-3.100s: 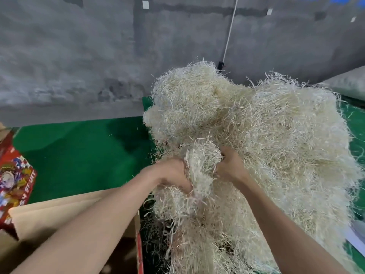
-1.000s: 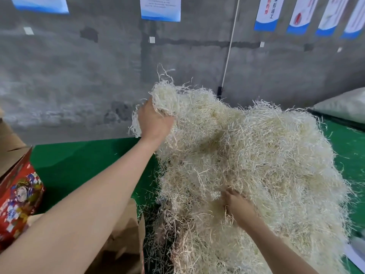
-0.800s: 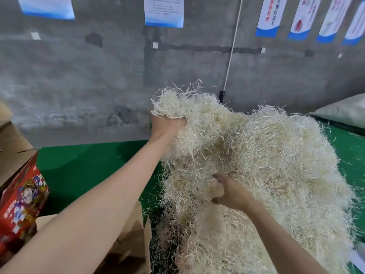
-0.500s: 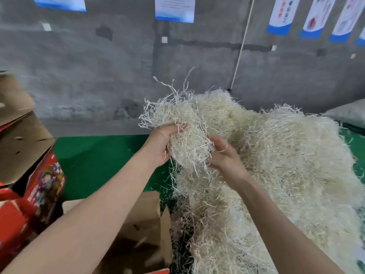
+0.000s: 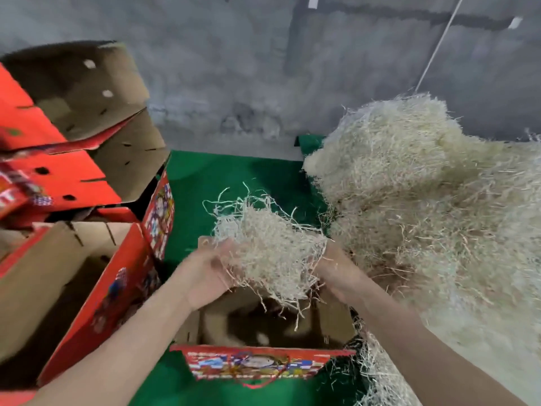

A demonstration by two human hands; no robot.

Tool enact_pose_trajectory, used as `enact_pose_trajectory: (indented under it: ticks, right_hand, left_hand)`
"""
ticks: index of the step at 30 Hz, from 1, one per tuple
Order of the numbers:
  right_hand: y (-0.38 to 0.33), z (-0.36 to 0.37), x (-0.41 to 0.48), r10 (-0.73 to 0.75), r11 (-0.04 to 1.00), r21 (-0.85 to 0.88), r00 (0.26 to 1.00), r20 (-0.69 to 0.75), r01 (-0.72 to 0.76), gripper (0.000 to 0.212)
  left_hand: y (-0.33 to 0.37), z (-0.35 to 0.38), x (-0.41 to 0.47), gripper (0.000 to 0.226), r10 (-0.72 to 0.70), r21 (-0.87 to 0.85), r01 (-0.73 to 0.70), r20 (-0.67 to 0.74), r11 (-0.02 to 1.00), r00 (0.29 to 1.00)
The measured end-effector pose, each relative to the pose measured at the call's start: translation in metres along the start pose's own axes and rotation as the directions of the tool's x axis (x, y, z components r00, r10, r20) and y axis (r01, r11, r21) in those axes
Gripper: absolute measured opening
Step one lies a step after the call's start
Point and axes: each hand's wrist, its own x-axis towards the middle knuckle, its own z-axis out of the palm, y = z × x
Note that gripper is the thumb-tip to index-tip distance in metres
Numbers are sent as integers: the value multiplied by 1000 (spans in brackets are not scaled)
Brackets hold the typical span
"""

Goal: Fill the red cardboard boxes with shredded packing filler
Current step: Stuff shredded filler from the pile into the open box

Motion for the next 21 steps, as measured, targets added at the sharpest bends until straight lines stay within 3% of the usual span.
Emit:
enact_pose_trajectory:
  ticks: [2, 4, 5, 8, 11, 13, 17, 19, 21]
  right_hand:
    - [4, 4, -2, -46, 998, -31, 999, 7, 46, 44]
    - [7, 7, -4, 0, 995, -95, 1000, 2, 0, 83]
    - [7, 9, -3, 36, 994, -104, 999, -4, -36, 89]
    - [11, 10, 4, 124, 987, -101, 992, -22, -125, 70]
    - [17, 14, 9, 298, 922, 245, 953, 47, -300, 51]
    - [25, 18, 9, 380, 878, 300, 924, 37, -373, 42]
    - [39, 14, 6, 480, 877, 150, 851, -215, -457, 42]
    - [41, 2, 4, 501, 862, 135, 783, -368, -489, 48]
    - [40, -10, 3, 503, 848, 131, 703, -502, -513, 51]
  left_hand:
    - [9, -17, -8, 47, -45, 8, 45, 16, 999, 999]
    - [13, -23, -10, 36, -102, 84, 113, -117, 990, 988]
    - [11, -25, -10, 36, -115, 175, 150, -194, 973, 974]
    - [3, -15, -10, 37, -121, 417, 251, -315, 873, 941]
    - [-12, -16, 4, 25, -116, 439, 254, -317, 862, 941]
    - [-22, -17, 13, 26, -58, 489, 233, -346, 840, 937]
    - [-27, -27, 20, 43, -51, 470, 267, -423, 841, 905]
    - [-21, -39, 22, 60, -54, 386, 260, -469, 885, 881]
    - [-16, -49, 23, 62, -34, 362, 240, -494, 901, 869]
